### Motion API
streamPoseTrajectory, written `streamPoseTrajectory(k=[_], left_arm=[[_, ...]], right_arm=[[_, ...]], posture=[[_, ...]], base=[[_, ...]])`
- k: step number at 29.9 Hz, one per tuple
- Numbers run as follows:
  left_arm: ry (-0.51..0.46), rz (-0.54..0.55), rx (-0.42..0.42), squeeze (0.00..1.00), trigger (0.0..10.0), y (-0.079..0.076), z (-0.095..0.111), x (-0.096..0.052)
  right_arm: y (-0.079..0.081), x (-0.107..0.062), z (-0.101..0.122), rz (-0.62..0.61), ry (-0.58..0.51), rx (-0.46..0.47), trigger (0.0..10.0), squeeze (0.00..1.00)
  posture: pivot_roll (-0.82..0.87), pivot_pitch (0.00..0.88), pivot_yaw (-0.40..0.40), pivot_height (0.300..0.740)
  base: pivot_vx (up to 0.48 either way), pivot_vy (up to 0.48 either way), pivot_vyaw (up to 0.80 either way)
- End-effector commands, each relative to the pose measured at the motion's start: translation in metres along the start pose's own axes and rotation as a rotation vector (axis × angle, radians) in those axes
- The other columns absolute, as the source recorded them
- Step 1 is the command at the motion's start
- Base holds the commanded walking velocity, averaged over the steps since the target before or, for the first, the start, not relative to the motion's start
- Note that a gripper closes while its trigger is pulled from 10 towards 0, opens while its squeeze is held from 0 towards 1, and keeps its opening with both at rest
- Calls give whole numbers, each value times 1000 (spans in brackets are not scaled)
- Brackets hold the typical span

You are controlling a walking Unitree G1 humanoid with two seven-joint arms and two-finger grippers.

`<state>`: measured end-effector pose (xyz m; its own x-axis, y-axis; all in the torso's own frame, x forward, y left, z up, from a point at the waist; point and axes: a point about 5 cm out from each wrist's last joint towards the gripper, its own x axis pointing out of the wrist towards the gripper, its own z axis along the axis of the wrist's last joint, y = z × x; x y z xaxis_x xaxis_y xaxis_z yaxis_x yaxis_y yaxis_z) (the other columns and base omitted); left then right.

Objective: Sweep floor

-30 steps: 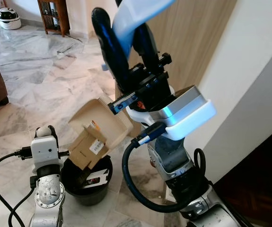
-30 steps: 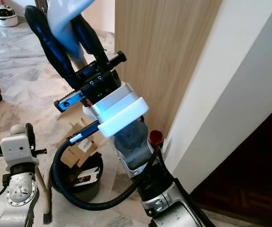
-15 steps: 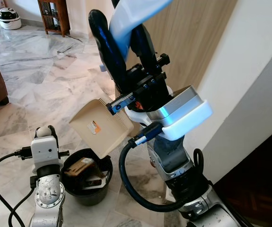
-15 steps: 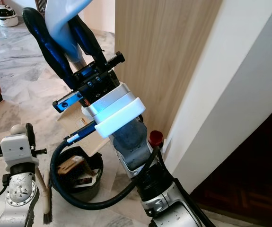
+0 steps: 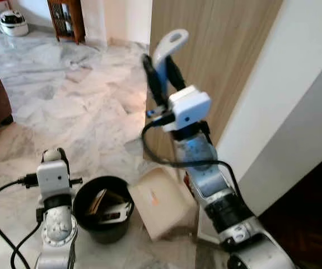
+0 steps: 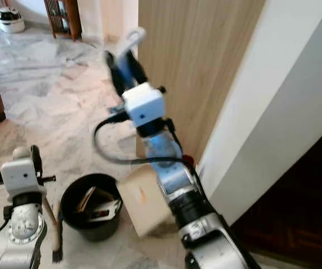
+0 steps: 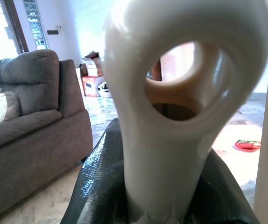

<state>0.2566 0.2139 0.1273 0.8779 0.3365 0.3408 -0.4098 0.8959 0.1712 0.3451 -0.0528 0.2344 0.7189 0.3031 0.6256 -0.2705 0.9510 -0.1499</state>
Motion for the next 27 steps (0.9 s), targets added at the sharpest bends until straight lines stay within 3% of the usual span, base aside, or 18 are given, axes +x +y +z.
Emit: streamPoseTrajectory(k=[1, 3, 7, 9, 14, 19, 22, 27], left_arm=[[-73, -16, -17, 0, 10000, -6, 13, 5], [-72, -18, -19, 0, 10000, -7, 13, 5], [-70, -23, -22, 0, 10000, -8, 12, 5], [-67, -27, -26, 0, 10000, -9, 12, 5], [-63, -33, -34, 0, 10000, -11, 11, 4], [-61, -33, -34, 0, 10000, -11, 11, 3], [-59, -35, -35, 0, 10000, -11, 11, 3], [-58, -40, -38, 0, 10000, -12, 10, 3]], right_arm=[[-11, 4, 2, -83, -3, 53, 10000, 0], [-24, 1, -8, -138, 56, 48, 10000, 0], [-35, -5, -19, -183, 119, 29, 10000, 0], [-49, -15, -36, -260, 222, 37, 10000, 0], [-70, -32, -56, -341, 346, 17, 10000, 0], [-84, -38, -58, -397, 350, 18, 10000, 0], [-97, -38, -53, -451, 325, -32, 10000, 0], [-100, -33, -47, -469, 281, -37, 10000, 0]], posture=[[264, 0, -72, 740], [261, 0, -71, 740], [259, 0, -70, 740], [258, 0, -72, 740], [255, 0, -75, 740], [256, 0, -77, 740], [252, 0, -76, 740], [247, 0, -74, 740]], base=[[0, 0, 0], [0, 0, 0], [0, 0, 0], [0, 0, 0], [0, 0, 0], [0, 0, 0], [0, 0, 0], [0, 0, 0]])
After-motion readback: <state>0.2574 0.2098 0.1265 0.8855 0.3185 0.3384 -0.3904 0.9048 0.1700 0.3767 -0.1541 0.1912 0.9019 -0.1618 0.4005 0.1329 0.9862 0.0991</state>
